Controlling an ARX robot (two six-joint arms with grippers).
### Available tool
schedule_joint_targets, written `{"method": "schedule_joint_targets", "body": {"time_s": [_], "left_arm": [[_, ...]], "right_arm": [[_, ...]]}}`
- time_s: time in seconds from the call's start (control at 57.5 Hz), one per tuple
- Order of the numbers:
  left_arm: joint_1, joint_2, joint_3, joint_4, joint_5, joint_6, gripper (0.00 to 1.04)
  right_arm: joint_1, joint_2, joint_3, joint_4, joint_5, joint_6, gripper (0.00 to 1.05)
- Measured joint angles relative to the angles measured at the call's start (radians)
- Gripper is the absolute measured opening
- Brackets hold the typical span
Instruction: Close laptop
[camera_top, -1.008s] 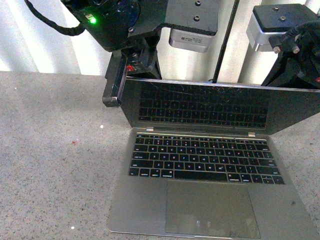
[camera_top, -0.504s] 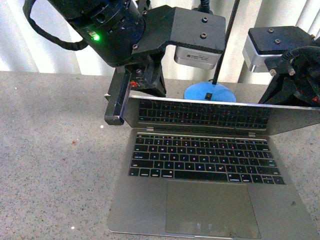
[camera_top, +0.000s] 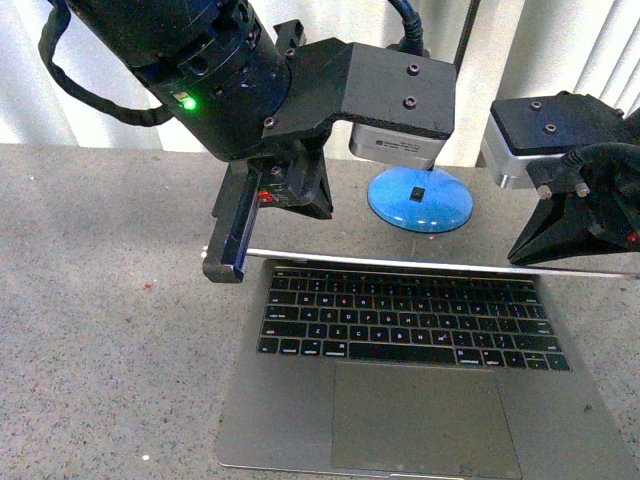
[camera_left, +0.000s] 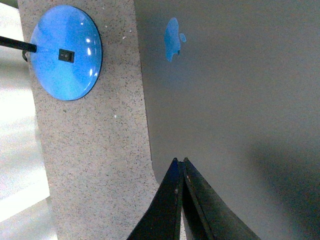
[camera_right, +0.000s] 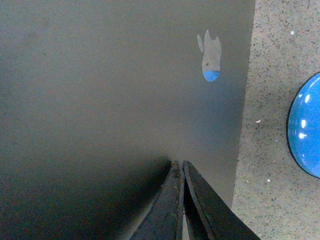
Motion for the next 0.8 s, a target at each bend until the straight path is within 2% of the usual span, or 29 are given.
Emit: {"method": "schedule_joint_targets", "body": {"time_s": [0.8], "left_arm": [[-0.019,0.0,-0.066,0.03,0.011,-0.005,0.04]], "right_arm": [[0.02,-0.026,-0.048,0.016,0.002,0.0,0.03]]}}
